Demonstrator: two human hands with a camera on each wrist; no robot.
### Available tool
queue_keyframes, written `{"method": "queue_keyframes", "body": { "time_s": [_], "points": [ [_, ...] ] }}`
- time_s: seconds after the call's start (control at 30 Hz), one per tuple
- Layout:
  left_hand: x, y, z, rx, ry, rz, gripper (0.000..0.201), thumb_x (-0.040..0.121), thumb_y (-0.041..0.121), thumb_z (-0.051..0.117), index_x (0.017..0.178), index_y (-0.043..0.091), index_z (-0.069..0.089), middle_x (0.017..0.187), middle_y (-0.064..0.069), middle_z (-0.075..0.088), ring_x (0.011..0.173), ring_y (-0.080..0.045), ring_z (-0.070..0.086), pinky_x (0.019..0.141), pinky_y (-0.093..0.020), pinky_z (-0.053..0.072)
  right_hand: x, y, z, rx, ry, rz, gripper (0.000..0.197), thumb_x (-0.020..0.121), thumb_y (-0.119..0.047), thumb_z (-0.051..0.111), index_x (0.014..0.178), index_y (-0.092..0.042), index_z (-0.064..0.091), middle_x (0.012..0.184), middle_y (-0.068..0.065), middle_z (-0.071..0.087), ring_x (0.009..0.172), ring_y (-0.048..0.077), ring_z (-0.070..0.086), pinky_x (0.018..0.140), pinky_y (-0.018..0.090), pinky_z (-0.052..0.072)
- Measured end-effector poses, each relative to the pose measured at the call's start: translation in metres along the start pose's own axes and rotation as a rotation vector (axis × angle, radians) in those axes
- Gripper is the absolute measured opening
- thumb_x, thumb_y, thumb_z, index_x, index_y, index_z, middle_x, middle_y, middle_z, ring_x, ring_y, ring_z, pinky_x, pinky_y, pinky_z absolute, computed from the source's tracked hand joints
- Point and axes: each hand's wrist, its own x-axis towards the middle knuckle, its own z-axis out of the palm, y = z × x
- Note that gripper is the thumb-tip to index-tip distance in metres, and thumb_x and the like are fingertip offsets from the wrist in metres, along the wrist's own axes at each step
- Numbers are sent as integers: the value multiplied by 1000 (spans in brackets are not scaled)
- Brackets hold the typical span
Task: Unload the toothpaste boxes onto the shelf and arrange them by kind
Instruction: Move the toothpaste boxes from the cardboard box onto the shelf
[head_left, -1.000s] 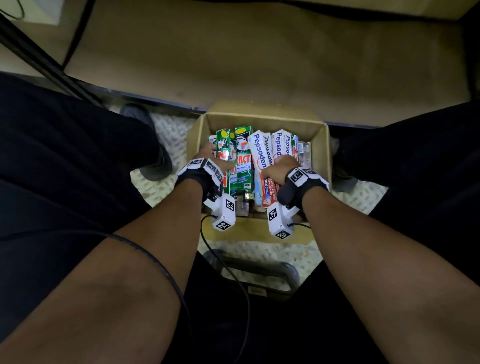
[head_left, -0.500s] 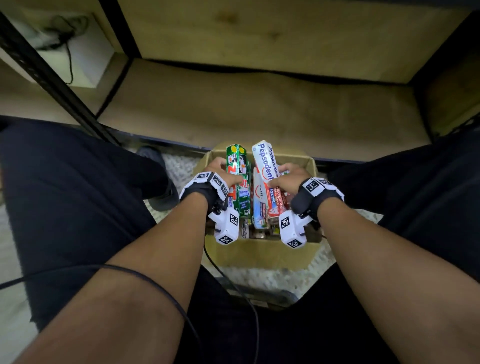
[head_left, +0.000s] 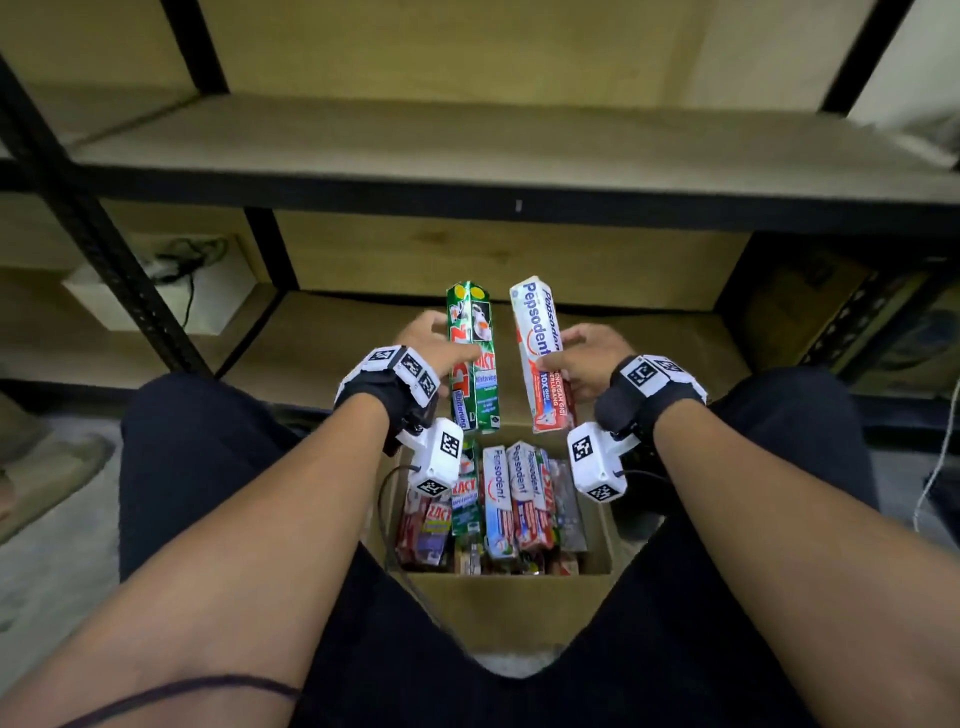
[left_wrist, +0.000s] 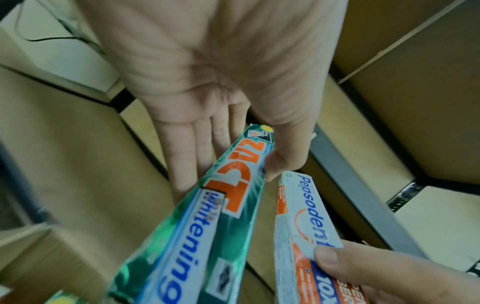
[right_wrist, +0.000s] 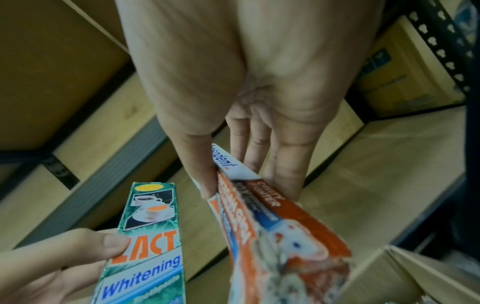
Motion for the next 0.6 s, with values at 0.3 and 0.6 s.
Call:
{"method": "queue_keyframes", "body": {
  "time_s": [0.3,0.6],
  "points": [
    [5,104,-44,-18,51,220,55,73,23,80,120,21,51,102,3,70,81,-18,73,64,-44,61,-22,-94,-69,-8,16,-153,16,81,-9,77,93,-11,65,74,8,70,61,18,67,65,34,60],
    [41,183,-84,152,155,318,58,74,30,77,126,15,55,109,0,68,88,-19,69,66,-30,54,1,-170,-116,-79,89,-180,27,79,-13,80,99,-5,65,96,19,73,87,33,71,82,55,57]
  ]
}}
